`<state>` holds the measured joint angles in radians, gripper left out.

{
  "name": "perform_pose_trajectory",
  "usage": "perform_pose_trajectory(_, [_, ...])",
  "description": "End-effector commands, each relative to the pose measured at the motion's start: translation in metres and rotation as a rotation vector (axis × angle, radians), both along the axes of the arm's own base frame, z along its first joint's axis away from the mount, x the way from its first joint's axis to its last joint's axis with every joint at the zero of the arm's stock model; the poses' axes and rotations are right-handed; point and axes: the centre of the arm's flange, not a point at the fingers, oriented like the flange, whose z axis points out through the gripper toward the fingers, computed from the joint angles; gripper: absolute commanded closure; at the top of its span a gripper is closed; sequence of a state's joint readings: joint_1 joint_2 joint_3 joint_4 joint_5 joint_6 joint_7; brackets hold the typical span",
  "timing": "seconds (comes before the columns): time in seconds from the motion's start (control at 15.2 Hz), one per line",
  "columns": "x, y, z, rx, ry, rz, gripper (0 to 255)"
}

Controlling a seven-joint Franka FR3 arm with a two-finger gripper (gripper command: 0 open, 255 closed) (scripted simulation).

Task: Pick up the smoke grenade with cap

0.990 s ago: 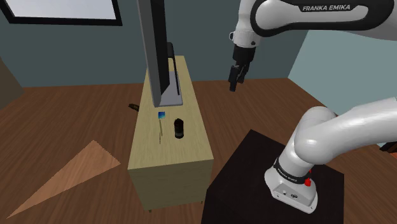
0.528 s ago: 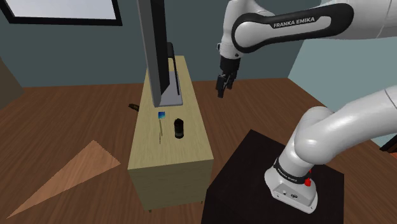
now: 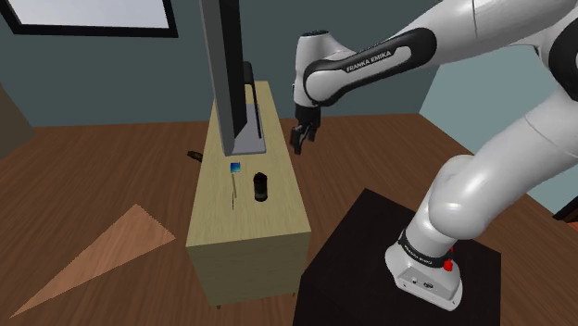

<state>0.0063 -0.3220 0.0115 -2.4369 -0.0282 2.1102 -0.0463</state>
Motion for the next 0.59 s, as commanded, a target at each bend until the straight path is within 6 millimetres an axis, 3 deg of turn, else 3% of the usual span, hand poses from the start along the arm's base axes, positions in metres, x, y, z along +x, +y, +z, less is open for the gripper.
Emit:
perform_pose_trajectory(0.0, [0.019,0.001,-0.021,-0.009,-0.005,0.000,0])
perform_pose_trajectory(0.53, [0.092,0.008,-0.096,-0.048,-0.017,-0.002,0])
